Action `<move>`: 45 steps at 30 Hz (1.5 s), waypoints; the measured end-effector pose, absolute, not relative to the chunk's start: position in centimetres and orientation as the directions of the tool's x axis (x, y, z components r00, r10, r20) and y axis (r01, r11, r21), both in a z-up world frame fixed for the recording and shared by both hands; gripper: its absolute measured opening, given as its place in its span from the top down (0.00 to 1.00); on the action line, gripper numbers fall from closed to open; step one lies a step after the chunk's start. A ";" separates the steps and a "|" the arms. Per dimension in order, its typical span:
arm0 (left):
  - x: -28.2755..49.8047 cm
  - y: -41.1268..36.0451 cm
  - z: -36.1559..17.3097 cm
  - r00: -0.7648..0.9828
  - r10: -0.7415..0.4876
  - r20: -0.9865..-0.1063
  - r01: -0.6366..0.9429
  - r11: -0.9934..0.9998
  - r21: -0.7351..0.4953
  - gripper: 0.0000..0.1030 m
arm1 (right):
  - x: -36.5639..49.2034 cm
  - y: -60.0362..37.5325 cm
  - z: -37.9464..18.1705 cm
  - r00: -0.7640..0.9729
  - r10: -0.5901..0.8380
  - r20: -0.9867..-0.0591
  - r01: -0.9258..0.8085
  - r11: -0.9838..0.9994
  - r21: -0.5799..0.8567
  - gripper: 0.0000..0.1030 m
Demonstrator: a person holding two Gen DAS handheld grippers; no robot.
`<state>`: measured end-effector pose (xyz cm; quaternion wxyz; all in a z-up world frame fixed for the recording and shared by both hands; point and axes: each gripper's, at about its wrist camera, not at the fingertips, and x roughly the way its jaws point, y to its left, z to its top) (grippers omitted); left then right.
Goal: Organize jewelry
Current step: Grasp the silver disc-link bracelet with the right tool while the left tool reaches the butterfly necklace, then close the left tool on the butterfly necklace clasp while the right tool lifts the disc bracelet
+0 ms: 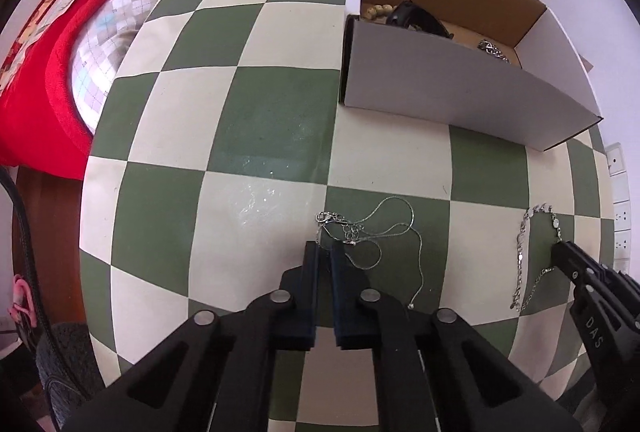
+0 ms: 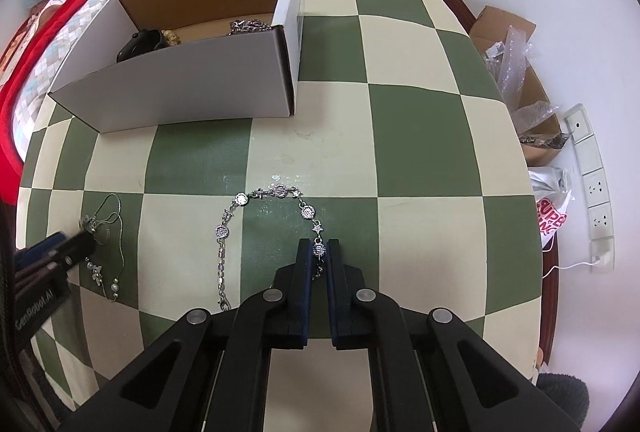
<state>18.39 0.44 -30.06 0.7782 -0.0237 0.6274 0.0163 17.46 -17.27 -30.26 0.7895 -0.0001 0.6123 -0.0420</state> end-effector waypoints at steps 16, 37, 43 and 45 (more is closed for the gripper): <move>17.7 2.4 -29.2 0.243 -0.005 -0.970 -0.068 0.997 -0.022 1.00 | 17.7 -17.9 -30.4 0.249 -0.028 -0.968 0.073 0.997 -0.010 0.94; 19.1 6.1 -26.3 0.242 -0.208 -0.948 -0.139 0.959 -0.246 0.97 | 16.7 -19.1 -23.1 0.363 0.212 -0.907 0.084 0.962 0.259 1.00; 20.3 5.8 -30.0 0.149 -0.180 -0.972 -0.141 0.970 -0.200 0.47 | 18.1 -20.0 -26.5 0.270 0.188 -0.944 0.130 0.965 0.230 0.95; 20.3 5.0 -30.4 0.144 -0.157 -0.977 -0.119 0.978 -0.174 0.31 | 18.2 -20.5 -27.6 0.248 0.163 -0.955 0.154 0.967 0.205 0.81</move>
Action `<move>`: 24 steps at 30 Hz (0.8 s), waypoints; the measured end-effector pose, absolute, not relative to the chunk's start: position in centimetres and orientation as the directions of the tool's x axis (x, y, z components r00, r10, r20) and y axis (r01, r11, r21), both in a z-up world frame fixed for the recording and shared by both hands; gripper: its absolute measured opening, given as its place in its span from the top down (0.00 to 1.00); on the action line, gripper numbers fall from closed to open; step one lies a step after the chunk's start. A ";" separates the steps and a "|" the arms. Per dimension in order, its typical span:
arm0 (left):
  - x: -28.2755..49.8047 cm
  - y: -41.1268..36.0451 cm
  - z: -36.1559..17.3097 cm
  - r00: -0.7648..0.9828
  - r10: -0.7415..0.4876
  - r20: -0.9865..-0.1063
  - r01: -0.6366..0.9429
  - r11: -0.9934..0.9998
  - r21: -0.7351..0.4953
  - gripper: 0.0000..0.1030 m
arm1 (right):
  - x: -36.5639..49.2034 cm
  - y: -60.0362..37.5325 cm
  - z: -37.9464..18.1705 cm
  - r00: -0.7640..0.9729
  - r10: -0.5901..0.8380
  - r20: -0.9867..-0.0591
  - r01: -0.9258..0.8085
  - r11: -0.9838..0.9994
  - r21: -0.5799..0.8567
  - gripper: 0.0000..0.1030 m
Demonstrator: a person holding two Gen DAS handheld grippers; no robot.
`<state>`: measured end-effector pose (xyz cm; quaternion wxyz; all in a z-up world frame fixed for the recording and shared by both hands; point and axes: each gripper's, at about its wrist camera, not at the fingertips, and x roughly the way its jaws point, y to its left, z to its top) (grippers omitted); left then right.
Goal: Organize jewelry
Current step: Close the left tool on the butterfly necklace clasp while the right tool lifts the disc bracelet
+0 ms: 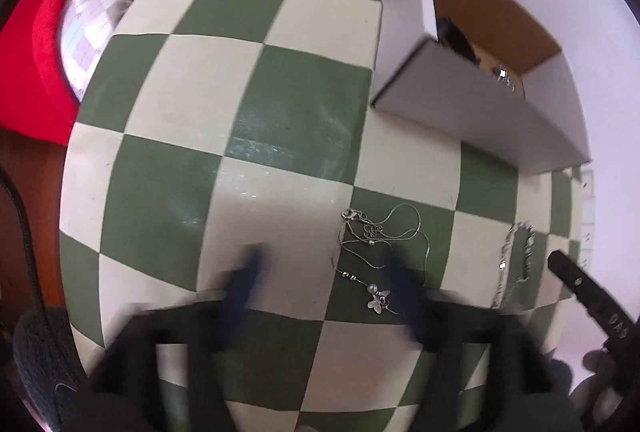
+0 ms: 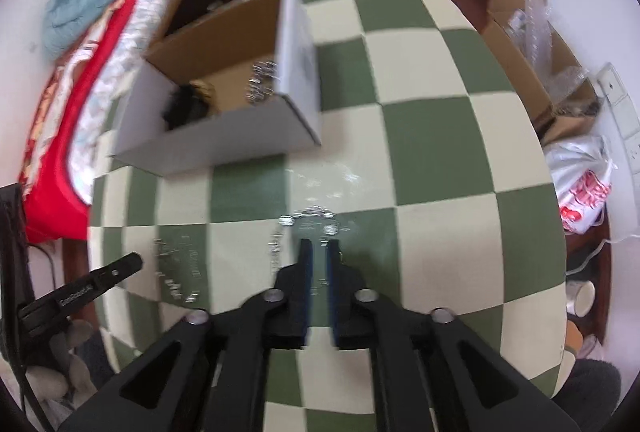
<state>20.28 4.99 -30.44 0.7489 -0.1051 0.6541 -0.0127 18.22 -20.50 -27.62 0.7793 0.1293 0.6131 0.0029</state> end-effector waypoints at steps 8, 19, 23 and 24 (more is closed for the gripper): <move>19.5 2.2 -30.5 0.212 0.000 -0.977 -0.057 0.998 -0.012 0.41 | 18.0 -22.3 -29.9 0.205 0.154 -0.967 0.216 0.956 0.198 0.55; 18.2 2.7 -29.5 0.244 -0.041 -0.969 -0.060 0.997 -0.058 1.00 | 17.1 -16.0 -30.5 0.229 -0.061 -0.972 -0.008 0.998 -0.065 0.97; 17.3 3.9 -27.4 0.273 -0.087 -0.958 -0.057 0.993 -0.106 1.00 | 16.9 -15.7 -30.1 0.240 -0.012 -0.971 0.002 1.000 -0.012 0.98; 17.1 4.2 -26.6 0.285 -0.102 -0.953 -0.054 0.991 -0.122 1.00 | 16.8 -16.0 -29.8 0.250 0.006 -0.968 0.016 1.000 0.010 0.98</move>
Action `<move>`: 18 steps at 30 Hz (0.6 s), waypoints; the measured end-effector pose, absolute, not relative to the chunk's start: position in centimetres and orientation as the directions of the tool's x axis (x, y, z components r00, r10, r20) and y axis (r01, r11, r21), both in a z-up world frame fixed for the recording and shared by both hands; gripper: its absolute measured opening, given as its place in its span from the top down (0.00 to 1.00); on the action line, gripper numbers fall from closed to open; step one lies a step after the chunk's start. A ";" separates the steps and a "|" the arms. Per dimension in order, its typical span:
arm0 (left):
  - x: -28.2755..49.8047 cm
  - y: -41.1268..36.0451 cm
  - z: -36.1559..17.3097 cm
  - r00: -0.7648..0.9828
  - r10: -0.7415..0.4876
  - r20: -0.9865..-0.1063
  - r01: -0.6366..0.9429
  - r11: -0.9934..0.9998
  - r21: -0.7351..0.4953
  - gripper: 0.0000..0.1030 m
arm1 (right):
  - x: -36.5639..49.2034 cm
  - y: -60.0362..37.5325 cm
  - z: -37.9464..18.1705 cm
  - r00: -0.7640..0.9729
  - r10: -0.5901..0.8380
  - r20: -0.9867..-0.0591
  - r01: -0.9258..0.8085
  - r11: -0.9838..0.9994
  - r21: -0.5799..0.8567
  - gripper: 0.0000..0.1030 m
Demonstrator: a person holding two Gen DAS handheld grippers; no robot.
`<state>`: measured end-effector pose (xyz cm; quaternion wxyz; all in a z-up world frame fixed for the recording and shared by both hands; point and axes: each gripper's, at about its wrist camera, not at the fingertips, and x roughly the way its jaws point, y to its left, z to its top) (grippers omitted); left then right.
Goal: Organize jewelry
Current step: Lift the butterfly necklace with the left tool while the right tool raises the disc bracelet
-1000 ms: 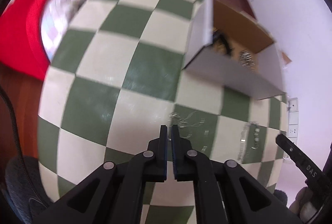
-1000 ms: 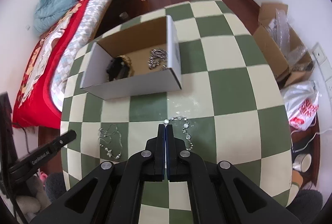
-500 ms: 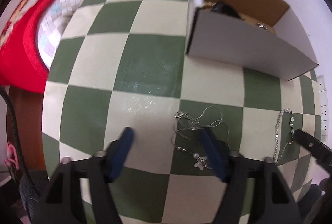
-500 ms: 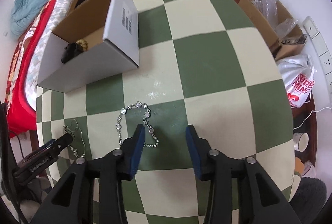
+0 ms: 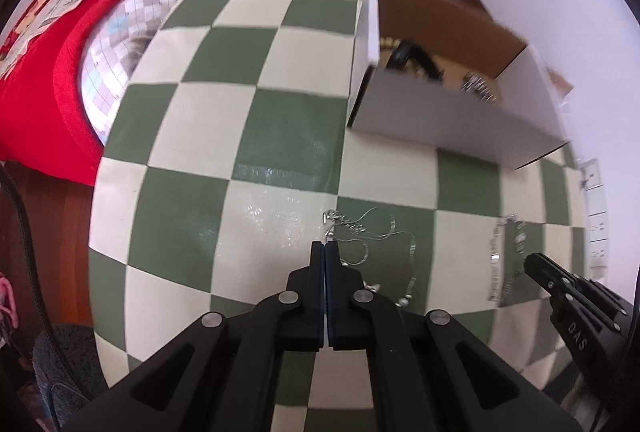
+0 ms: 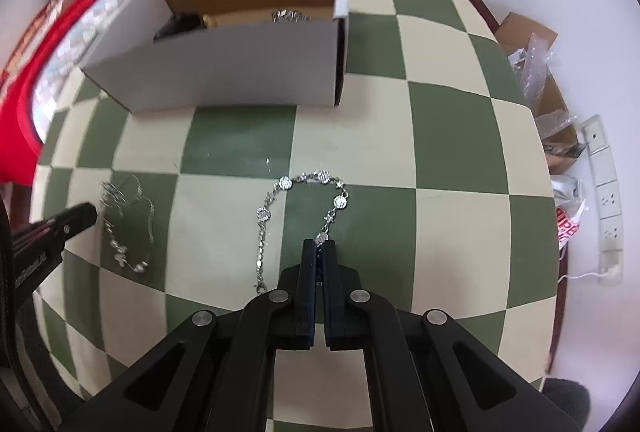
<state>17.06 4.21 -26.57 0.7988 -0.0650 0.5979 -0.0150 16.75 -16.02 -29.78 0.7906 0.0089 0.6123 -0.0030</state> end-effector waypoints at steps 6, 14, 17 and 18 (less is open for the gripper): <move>16.8 5.3 -21.9 0.355 -0.168 -0.919 -0.034 0.981 -0.193 1.00 | 16.1 -17.7 -25.5 0.329 0.123 -0.936 0.061 0.987 0.151 0.98; 19.4 5.6 -22.0 0.301 -0.268 -0.915 -0.057 0.953 -0.298 0.99 | 16.3 -19.0 -19.9 0.414 0.201 -0.888 0.051 0.969 0.243 0.98; 19.9 5.9 -26.7 0.137 -0.333 -0.933 -0.150 0.924 -0.352 0.96 | 16.7 -19.3 -19.0 0.424 0.204 -0.882 0.052 0.967 0.249 0.98; 19.8 5.7 -28.2 0.093 -0.322 -0.942 -0.170 0.927 -0.334 0.96 | 16.9 -19.5 -19.0 0.425 0.199 -0.883 0.056 0.968 0.245 0.98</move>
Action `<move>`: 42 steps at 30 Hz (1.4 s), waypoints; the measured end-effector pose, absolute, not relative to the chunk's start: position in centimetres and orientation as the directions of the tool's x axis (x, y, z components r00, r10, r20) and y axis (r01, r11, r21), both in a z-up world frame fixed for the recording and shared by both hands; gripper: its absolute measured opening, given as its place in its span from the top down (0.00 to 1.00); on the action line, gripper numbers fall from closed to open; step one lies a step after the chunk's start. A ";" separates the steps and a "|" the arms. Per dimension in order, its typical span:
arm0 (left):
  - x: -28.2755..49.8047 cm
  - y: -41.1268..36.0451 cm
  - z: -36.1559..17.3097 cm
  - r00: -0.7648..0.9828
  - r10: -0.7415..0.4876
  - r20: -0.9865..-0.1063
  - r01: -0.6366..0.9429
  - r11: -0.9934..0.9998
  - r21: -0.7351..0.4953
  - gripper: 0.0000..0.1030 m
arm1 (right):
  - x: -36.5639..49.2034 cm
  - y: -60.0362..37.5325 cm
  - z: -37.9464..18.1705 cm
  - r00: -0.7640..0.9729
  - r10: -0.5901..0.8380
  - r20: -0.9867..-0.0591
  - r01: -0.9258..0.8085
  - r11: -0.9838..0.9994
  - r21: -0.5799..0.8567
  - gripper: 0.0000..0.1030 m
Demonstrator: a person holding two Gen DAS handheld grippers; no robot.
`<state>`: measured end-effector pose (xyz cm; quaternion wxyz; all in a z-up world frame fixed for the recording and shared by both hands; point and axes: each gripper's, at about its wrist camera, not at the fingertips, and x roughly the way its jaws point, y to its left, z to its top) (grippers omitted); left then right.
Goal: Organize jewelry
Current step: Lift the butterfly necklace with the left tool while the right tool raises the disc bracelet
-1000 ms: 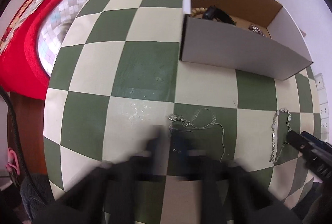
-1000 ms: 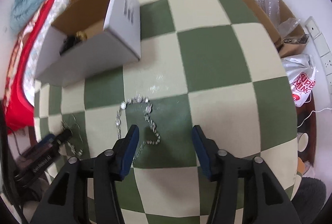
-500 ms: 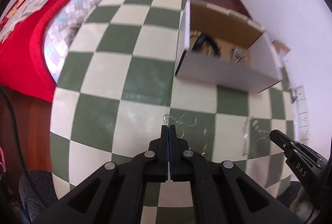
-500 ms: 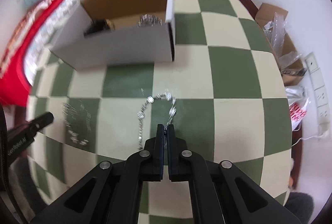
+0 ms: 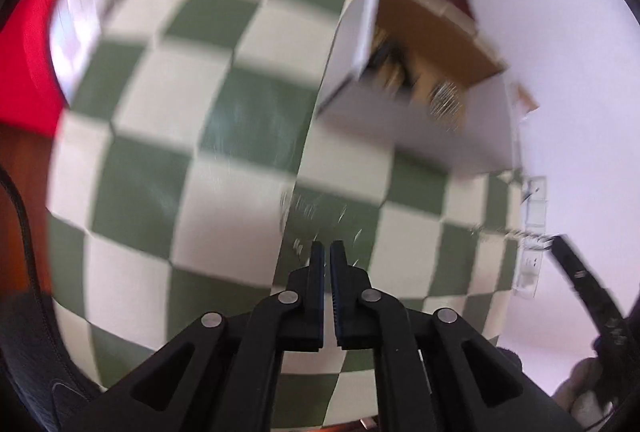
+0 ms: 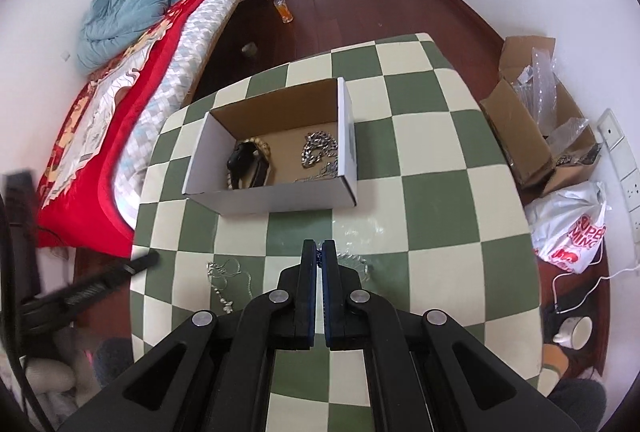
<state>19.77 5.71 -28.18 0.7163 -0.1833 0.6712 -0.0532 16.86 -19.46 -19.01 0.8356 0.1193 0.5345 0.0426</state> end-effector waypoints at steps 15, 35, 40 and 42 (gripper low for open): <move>19.2 0.6 -30.1 0.070 0.004 -0.998 -0.163 0.987 -0.008 0.52 | 16.8 -21.1 -23.9 0.374 0.203 -0.905 0.134 0.954 0.270 0.98; 15.5 2.3 -20.2 0.320 -0.050 -0.946 -0.086 0.993 -0.082 0.98 | 15.9 -24.0 -22.4 0.436 0.246 -0.866 0.152 0.928 0.341 0.98; 16.6 3.0 -16.2 0.407 -0.097 -0.908 -0.046 0.991 -0.126 0.98 | 15.8 -24.3 -20.4 0.462 0.251 -0.851 0.145 0.925 0.351 0.98; 16.8 2.5 -14.5 0.438 -0.119 -0.891 -0.022 0.989 -0.143 0.98 | 15.8 -24.2 -19.4 0.472 0.250 -0.846 0.135 0.927 0.350 0.98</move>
